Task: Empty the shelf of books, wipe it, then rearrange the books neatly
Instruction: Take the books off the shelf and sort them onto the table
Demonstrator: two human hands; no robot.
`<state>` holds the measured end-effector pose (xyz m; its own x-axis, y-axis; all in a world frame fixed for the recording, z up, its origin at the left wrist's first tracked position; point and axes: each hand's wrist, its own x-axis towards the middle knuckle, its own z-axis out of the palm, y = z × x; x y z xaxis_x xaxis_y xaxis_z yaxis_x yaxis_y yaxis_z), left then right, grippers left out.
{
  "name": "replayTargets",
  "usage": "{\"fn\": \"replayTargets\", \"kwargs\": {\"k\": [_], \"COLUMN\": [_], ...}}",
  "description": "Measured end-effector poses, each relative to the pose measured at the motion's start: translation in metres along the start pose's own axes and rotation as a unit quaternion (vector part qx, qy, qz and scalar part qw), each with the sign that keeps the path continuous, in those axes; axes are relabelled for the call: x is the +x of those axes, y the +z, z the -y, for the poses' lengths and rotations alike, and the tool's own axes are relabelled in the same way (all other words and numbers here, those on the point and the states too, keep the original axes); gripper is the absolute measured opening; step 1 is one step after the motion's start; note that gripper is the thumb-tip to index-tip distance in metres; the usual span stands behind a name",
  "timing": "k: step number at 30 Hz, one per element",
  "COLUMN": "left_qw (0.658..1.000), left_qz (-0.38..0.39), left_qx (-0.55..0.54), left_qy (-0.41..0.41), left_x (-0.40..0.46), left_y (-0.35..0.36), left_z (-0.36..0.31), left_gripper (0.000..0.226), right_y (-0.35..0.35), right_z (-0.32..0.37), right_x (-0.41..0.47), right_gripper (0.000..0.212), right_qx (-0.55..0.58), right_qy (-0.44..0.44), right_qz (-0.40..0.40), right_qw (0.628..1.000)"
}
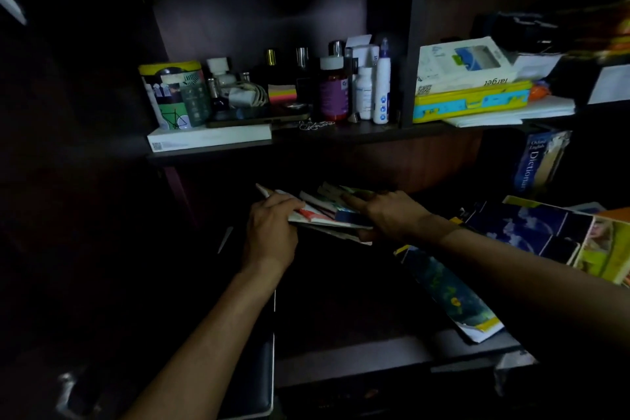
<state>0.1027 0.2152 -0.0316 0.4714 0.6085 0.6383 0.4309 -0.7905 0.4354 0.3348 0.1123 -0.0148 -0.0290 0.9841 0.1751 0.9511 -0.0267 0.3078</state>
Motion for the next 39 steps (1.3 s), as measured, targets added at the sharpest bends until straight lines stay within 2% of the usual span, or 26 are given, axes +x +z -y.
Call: {"fn": "replayTargets", "kwargs": {"k": [4, 7, 11, 13, 15, 19, 21, 23, 26, 28, 30, 32, 34, 36, 38, 39], "left_qw": [0.998, 0.995, 0.985, 0.982, 0.984, 0.984, 0.973, 0.986, 0.992, 0.982, 0.974, 0.973, 0.958, 0.925, 0.887, 0.869], "left_qz": [-0.055, -0.094, -0.118, -0.117, -0.080, 0.084, 0.132, 0.078, -0.047, -0.058, -0.014, 0.048, 0.117, 0.171, 0.218, 0.239], "left_qx": [0.010, -0.006, -0.029, -0.036, -0.043, 0.024, 0.059, 0.062, -0.073, -0.156, -0.209, -0.219, -0.259, -0.337, -0.407, -0.433], "left_qy": [0.001, -0.042, -0.124, -0.145, -0.152, -0.155, -0.178, -0.132, -0.091, -0.091, -0.088, -0.061, -0.047, -0.039, -0.019, -0.014], "left_x": [-0.028, -0.071, -0.146, -0.177, -0.195, -0.204, -0.199, -0.195, -0.195, -0.194, -0.187, -0.179, -0.171, -0.169, -0.176, -0.184], "left_y": [-0.043, -0.074, -0.094, -0.095, -0.095, -0.107, -0.112, -0.115, -0.105, -0.095, -0.082, -0.071, -0.065, -0.056, -0.040, -0.028], "left_z": [-0.013, -0.018, -0.018, -0.013, -0.009, -0.014, -0.026, -0.045, -0.076, -0.092, -0.103, -0.117, -0.148, -0.182, -0.223, -0.248], "left_gripper": [0.046, 0.040, 0.041, 0.047, 0.056, 0.062, 0.070, 0.067, 0.053, 0.065, 0.085, 0.093, 0.080, 0.051, 0.035, 0.032], "right_y": [-0.026, -0.048, -0.056, -0.047, -0.045, -0.047, -0.043, -0.039, -0.047, -0.061, -0.081, -0.103, -0.119, -0.126, -0.118, -0.111], "right_z": [0.031, 0.067, 0.116, 0.138, 0.148, 0.144, 0.139, 0.137, 0.133, 0.126, 0.117, 0.112, 0.109, 0.108, 0.106, 0.105], "right_x": [-0.012, -0.029, -0.069, -0.087, -0.101, -0.121, -0.132, -0.140, -0.154, -0.173, -0.205, -0.241, -0.284, -0.323, -0.366, -0.393], "right_gripper": [0.084, 0.080, 0.075, 0.076, 0.074, 0.086, 0.081, 0.058, 0.043, 0.035, 0.029, 0.024, 0.023, 0.026, 0.024, 0.025], "right_qx": [0.035, 0.046, -0.045, -0.043, 0.007, 0.098, 0.143, 0.156, 0.214, 0.283, 0.344, 0.404, 0.470, 0.537, 0.579, 0.613], "right_qy": [-0.031, -0.070, -0.127, -0.132, -0.111, -0.029, 0.013, 0.029, 0.040, 0.040, 0.045, 0.065, 0.111, 0.179, 0.269, 0.312], "right_qz": [-0.019, -0.019, -0.073, -0.059, -0.016, -0.019, -0.020, -0.034, -0.089, -0.148, -0.193, -0.216, -0.242, -0.279, -0.335, -0.348], "right_qw": [0.999, 0.996, 0.988, 0.989, 0.994, 0.995, 0.989, 0.987, 0.972, 0.947, 0.918, 0.886, 0.841, 0.775, 0.693, 0.637]}}
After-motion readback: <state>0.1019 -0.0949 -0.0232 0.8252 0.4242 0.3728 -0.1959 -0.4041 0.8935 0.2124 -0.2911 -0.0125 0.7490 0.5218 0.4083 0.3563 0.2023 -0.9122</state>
